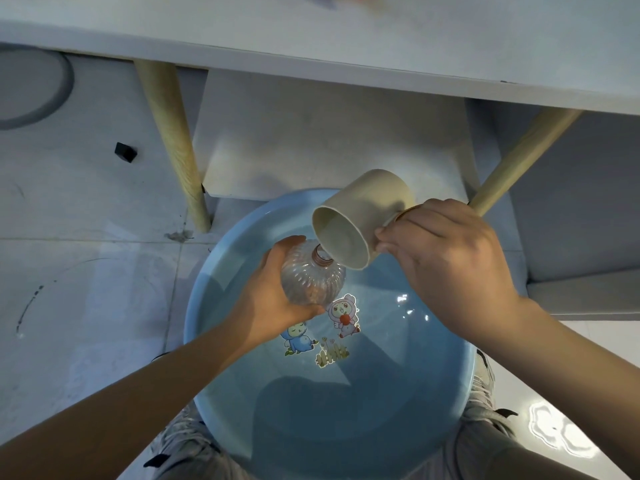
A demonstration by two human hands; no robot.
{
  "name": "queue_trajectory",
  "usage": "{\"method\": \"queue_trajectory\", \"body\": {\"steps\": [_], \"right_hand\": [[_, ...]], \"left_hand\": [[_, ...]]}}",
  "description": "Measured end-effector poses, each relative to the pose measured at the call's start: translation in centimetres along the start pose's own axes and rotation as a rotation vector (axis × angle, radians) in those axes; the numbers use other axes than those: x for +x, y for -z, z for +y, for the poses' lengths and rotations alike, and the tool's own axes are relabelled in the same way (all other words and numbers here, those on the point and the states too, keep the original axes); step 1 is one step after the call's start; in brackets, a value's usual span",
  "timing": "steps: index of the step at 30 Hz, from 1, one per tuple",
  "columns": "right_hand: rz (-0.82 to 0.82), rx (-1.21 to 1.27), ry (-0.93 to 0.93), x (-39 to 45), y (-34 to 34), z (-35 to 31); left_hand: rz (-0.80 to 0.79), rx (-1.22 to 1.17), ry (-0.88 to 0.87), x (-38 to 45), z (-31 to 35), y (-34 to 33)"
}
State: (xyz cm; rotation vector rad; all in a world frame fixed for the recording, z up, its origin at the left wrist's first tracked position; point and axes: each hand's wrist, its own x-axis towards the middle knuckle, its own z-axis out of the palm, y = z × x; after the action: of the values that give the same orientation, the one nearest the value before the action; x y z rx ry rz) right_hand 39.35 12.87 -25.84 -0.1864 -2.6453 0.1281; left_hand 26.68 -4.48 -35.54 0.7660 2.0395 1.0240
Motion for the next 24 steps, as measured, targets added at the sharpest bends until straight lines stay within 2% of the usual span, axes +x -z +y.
{"method": "queue_trajectory", "body": {"steps": [7, 10, 13, 18, 21, 24], "right_hand": [[0.025, -0.037, 0.016, 0.0, -0.1, 0.0], [0.033, 0.013, -0.043, 0.0, -0.1, 0.0], [0.002, 0.135, -0.273, 0.1, 0.2, 0.1], [-0.157, 0.413, -0.74, -0.5, 0.0, 0.9], [-0.279, 0.43, -0.849, -1.4, -1.4, 1.4], [-0.407, 0.382, -0.838, -2.7, -2.9, 1.4]], "left_hand": [[0.016, -0.003, 0.004, 0.0, -0.1, 0.0], [0.021, 0.008, -0.005, -0.1, -0.1, -0.1], [0.041, -0.013, -0.008, -0.3, -0.4, -0.1], [0.102, -0.025, -0.003, -0.6, -1.2, 0.0], [0.138, -0.018, 0.004, -0.6, -1.7, 0.1], [0.158, -0.006, 0.003, -0.7, -1.9, 0.2]]}}
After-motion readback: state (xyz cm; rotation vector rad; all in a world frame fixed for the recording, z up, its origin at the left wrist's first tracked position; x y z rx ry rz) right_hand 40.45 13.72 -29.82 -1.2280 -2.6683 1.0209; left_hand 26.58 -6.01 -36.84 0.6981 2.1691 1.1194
